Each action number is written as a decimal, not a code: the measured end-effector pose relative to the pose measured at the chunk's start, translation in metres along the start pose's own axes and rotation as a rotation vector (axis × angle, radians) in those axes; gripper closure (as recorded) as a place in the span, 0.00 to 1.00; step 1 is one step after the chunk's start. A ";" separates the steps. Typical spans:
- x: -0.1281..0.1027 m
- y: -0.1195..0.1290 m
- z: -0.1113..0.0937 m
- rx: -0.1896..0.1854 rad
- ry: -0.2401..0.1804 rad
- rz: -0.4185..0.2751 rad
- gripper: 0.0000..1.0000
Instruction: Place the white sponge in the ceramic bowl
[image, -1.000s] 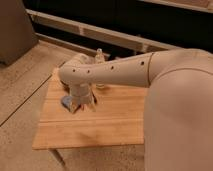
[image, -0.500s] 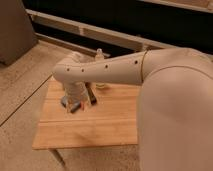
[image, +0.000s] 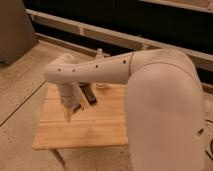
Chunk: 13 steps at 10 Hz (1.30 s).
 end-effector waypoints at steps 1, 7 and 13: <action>0.001 0.001 0.001 0.001 0.013 -0.033 0.35; -0.056 -0.044 -0.013 0.199 -0.010 -0.154 0.35; -0.129 -0.052 -0.017 0.067 -0.202 -0.224 0.35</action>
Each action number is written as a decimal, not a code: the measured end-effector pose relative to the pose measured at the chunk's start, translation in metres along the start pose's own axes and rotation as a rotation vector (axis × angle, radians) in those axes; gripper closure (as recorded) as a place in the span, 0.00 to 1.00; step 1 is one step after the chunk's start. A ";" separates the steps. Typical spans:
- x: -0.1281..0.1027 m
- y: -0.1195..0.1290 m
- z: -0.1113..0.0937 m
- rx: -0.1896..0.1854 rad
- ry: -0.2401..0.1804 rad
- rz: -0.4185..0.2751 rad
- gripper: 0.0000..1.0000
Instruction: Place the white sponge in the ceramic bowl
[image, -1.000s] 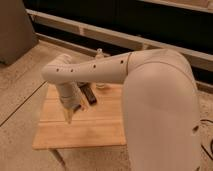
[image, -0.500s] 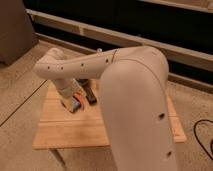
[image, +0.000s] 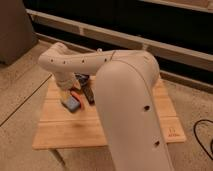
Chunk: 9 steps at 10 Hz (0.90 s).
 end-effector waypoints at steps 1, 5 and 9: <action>-0.008 0.003 -0.003 -0.038 -0.048 -0.003 0.35; -0.005 0.009 0.009 -0.088 -0.058 -0.084 0.35; 0.000 0.020 0.028 0.016 0.060 -0.209 0.35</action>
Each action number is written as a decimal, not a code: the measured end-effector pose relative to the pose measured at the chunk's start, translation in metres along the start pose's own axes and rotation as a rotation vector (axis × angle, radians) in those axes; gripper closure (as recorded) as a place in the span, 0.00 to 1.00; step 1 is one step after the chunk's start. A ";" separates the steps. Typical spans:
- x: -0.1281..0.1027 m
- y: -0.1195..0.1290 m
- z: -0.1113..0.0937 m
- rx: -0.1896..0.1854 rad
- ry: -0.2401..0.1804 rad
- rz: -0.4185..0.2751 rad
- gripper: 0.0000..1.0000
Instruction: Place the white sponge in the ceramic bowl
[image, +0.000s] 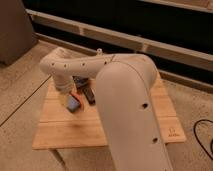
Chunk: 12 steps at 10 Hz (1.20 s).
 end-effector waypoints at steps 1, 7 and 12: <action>-0.002 0.002 0.003 0.003 0.012 -0.004 0.35; 0.002 -0.013 0.022 -0.002 0.080 0.102 0.35; -0.003 -0.010 0.037 -0.030 0.106 0.141 0.35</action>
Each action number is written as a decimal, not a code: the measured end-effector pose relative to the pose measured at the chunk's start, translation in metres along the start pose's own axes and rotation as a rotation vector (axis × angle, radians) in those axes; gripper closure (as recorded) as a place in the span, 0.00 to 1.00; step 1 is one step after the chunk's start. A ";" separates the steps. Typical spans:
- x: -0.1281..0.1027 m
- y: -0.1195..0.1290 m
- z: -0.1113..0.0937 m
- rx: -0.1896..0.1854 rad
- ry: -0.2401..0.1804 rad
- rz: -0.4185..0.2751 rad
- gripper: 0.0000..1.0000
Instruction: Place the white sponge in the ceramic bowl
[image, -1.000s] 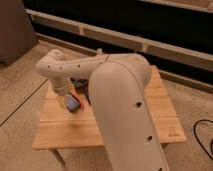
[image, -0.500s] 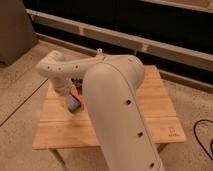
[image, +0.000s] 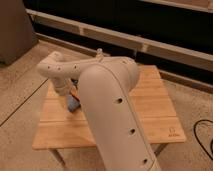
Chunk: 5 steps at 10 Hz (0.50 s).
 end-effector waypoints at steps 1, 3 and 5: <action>0.000 0.002 0.004 -0.008 0.006 0.001 0.35; 0.000 0.004 0.008 -0.016 0.014 0.002 0.35; 0.002 0.006 0.015 -0.031 0.027 0.004 0.35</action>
